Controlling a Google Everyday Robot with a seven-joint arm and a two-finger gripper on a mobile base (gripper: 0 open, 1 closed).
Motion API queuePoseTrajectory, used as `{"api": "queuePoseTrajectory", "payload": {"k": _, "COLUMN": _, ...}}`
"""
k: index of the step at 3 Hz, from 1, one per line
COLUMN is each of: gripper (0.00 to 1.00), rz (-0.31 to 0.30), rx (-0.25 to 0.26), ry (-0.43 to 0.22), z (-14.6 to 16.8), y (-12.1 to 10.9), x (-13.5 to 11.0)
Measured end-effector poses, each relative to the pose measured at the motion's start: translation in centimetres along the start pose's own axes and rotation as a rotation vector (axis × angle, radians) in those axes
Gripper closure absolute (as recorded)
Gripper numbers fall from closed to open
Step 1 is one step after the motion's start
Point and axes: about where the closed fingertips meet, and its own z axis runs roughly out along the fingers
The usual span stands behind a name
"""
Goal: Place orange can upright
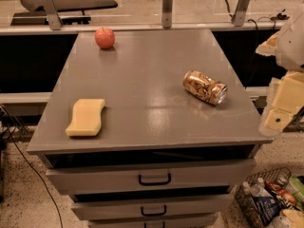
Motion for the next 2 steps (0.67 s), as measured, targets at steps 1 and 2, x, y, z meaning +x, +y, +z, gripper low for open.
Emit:
{"api": "queuePoseTrajectory", "payload": {"k": 1, "gripper": 0.0, "rz": 0.0, "rx": 0.0, "ry": 0.0, "z": 0.0, "y": 0.0, "x": 0.0}}
{"api": "queuePoseTrajectory", "payload": {"k": 2, "gripper": 0.0, "rz": 0.0, "rx": 0.005, "ry": -0.014, "z": -0.13, "y": -0.08, "x": -0.23}}
